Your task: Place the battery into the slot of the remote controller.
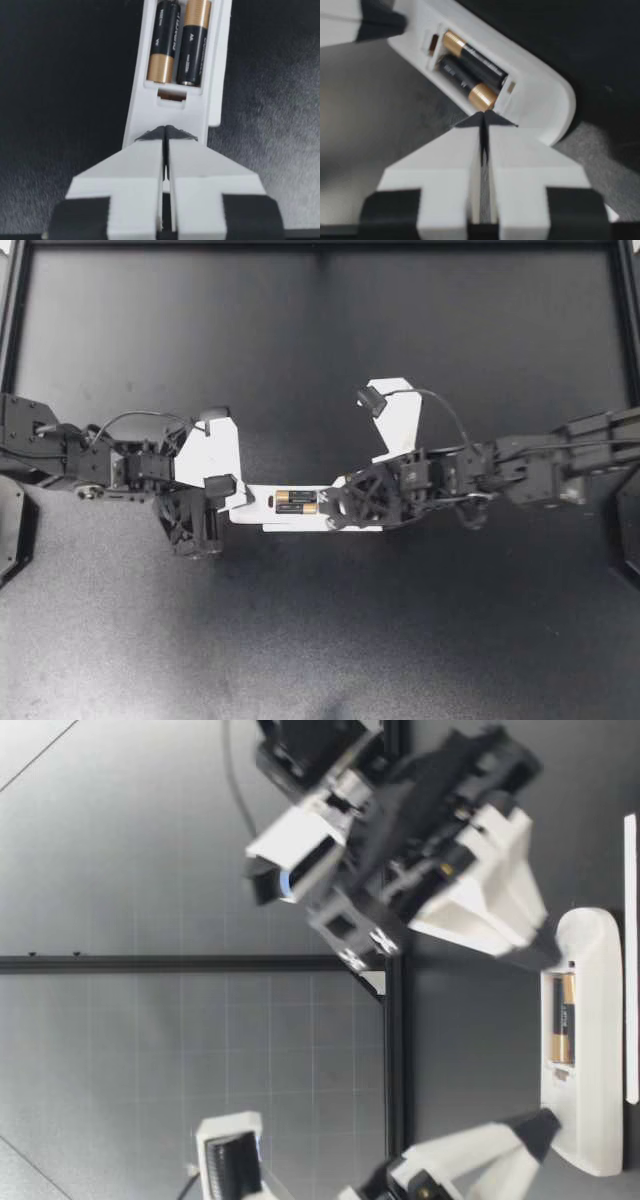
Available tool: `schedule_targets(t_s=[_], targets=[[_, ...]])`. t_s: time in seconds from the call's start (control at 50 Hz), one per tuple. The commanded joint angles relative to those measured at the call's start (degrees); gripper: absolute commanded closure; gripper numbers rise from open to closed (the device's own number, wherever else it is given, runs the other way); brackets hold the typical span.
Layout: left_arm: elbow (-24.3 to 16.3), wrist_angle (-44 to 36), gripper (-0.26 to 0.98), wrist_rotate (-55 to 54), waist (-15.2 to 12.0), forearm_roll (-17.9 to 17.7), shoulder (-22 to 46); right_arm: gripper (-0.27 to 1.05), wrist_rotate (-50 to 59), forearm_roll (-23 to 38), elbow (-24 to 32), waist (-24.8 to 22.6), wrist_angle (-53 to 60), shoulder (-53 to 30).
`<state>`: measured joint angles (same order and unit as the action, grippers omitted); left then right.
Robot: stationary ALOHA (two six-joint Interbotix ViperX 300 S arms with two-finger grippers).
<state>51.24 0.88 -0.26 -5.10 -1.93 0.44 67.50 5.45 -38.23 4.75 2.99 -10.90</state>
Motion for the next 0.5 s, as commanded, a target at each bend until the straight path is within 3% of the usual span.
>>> schedule_targets(t_s=[0.0, 0.2, 0.48], targets=[[-2.5, -1.1, 0.88, 0.0, -0.1, -0.1, -1.1, 0.86, -1.1, 4.7, 0.2, 0.4, -1.6, 5.0], [-7.6, -1.7, 0.88, 0.2, 1.0, -0.3, 1.1, 0.86, -2.9, 16.4, -1.0, 0.4, -9.1, 12.0], [-12.2, -0.3, 0.88, 0.2, 1.7, -0.3, 7.6, 0.86, -2.9, 17.9, -2.5, 0.4, -9.8, 12.7]])
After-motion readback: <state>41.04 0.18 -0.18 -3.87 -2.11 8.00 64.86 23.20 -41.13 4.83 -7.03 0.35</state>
